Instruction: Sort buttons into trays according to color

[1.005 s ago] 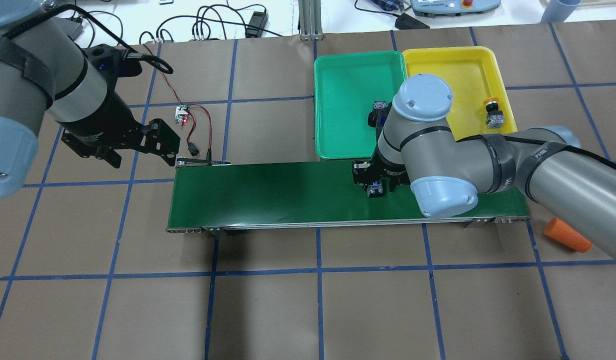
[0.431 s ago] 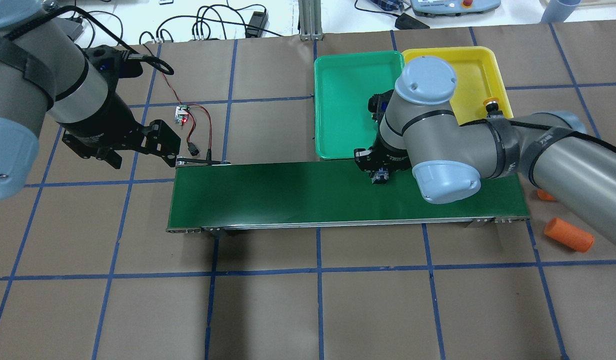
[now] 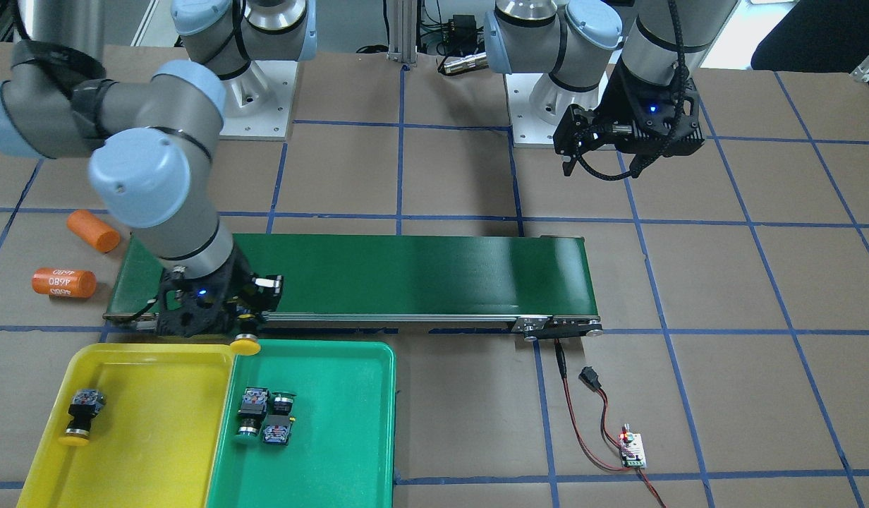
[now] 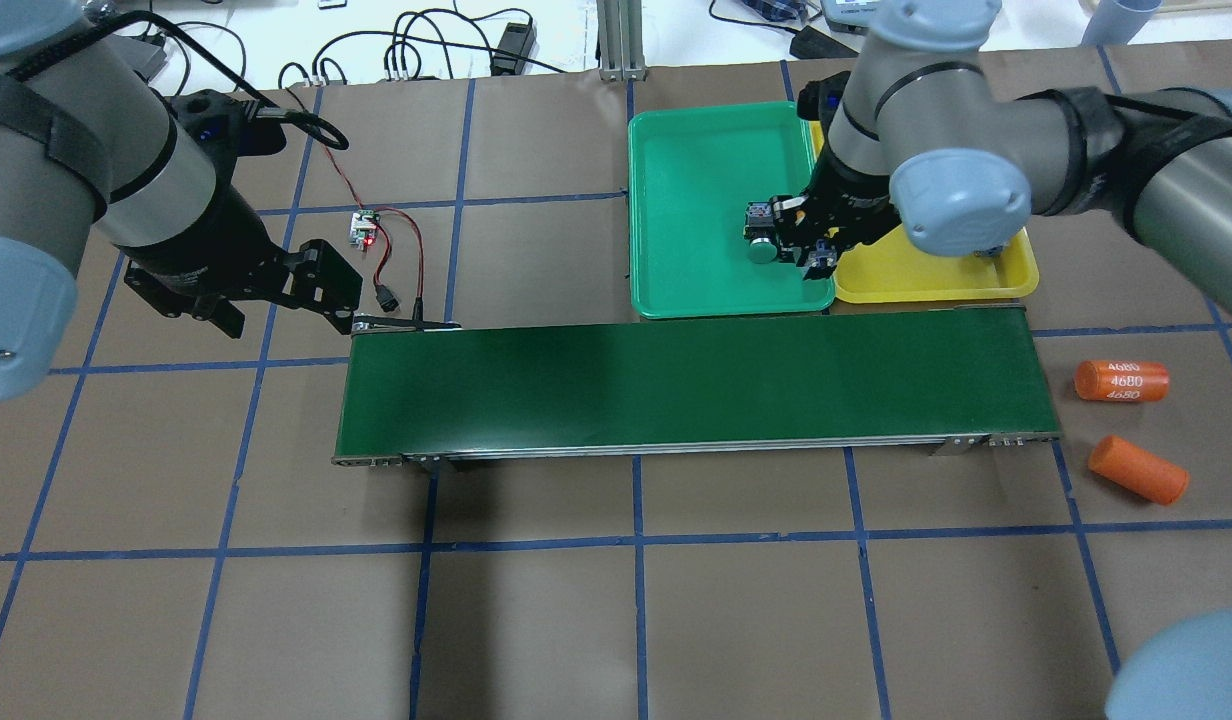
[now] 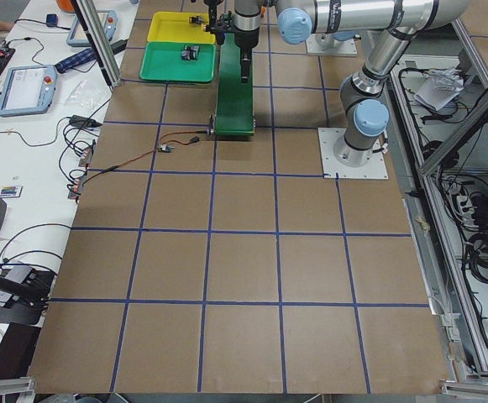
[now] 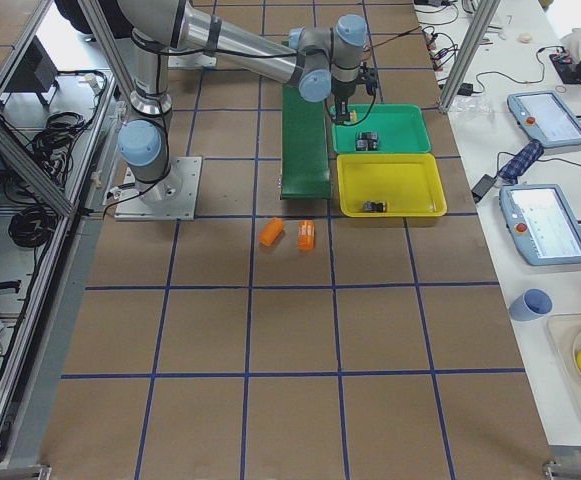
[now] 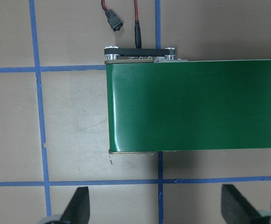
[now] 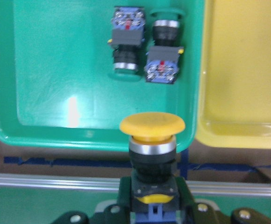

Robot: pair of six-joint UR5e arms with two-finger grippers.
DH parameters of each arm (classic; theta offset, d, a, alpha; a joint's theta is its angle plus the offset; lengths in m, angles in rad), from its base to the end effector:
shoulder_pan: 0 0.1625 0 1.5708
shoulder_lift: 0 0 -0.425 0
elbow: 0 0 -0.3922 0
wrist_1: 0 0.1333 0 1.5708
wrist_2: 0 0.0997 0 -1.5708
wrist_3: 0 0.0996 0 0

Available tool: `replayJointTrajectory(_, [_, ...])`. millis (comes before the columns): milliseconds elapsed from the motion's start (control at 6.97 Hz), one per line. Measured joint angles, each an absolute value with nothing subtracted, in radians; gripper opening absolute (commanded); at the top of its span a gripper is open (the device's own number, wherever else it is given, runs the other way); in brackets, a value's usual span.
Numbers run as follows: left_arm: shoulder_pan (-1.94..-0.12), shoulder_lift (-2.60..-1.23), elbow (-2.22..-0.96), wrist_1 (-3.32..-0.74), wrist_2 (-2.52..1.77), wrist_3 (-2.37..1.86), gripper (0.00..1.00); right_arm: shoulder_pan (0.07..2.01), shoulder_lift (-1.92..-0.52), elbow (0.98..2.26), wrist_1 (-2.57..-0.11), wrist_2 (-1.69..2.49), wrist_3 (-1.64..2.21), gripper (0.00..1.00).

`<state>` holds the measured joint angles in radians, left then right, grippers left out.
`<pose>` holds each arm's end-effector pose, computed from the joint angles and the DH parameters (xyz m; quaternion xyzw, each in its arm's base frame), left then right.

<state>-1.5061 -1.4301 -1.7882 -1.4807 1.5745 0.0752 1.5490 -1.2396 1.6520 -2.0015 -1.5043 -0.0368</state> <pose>-0.1047 -0.4402 0.4550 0.0052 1.0000 -0.0065 0.0023 0.1268 -0.6019 0.3097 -0.0078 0.9994 -0.0101 0.0330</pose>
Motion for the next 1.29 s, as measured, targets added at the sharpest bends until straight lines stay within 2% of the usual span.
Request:
replayJointTrajectory(287, [-1.506,-1.429,-1.791,-1.48,1.575,0.076,1.0,1.401,-1.114,1.583,-2.075,-1.501,-0.198,0.29])
replayJointTrajectory(431, [-1.506,-1.429,-1.791,-1.48,1.575,0.076,1.0,1.357,-1.044,1.557,-2.13,-1.501,-0.261,0.4])
replayJointTrajectory(718, [-1.506,-1.428,-1.792,-1.48,1.574,0.075,1.0,1.321,-0.973,1.538,-2.177,-1.5,-0.327,0.94])
replayJointTrajectory(861, [-1.506,-1.428,-1.793,-1.481,1.573,0.075,1.0,1.318,-0.964,1.535,-2.182,-1.499,-0.354,1.0])
replayJointTrajectory(1292, [-1.506,-1.428,-1.792,-1.481,1.573,0.075,1.0,1.322,-1.035,1.518,-2.088,-1.512,-0.344,1.0])
